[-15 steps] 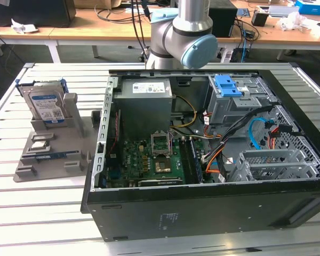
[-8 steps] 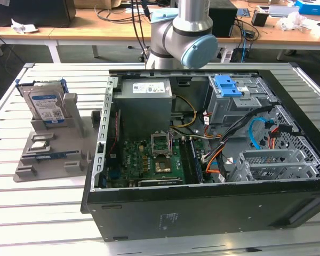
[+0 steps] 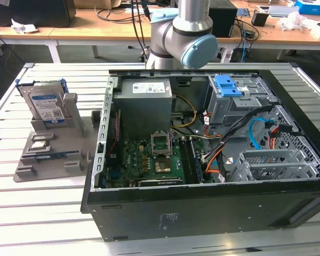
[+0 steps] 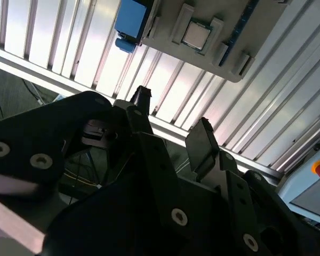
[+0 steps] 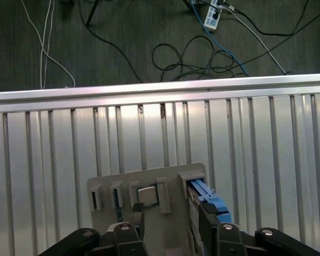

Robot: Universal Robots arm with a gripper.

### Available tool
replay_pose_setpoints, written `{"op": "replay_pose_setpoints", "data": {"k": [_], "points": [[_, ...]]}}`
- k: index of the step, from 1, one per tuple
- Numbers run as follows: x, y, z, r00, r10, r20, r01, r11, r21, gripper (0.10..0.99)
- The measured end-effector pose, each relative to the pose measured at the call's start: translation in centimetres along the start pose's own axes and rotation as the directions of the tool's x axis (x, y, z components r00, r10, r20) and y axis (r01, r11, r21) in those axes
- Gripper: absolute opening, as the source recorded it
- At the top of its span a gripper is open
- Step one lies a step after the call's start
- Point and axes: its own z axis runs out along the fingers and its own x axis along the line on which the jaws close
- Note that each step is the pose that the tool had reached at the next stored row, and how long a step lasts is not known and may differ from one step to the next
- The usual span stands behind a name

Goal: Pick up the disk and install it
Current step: 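Pick up the disk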

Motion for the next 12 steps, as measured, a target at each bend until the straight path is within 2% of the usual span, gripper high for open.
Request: {"op": "replay_pose_setpoints", "data": {"k": [3, 5, 7, 12], "points": [[-0.01, -0.04, 0.0, 1.0, 0.0, 0.0, 0.0, 1.0, 0.0, 0.541], [-0.1, -0.38, -0.01, 1.0, 0.0, -0.0016, 0.0, 1.0, 0.0, 0.541], [-0.65, -1.46, -0.01, 1.0, 0.0, -0.0055, 0.0, 1.0, 0.0, 0.541], [-1.64, -2.84, 0.01, 1.0, 0.0, -0.0091, 0.0, 1.0, -0.001, 0.541]]}}
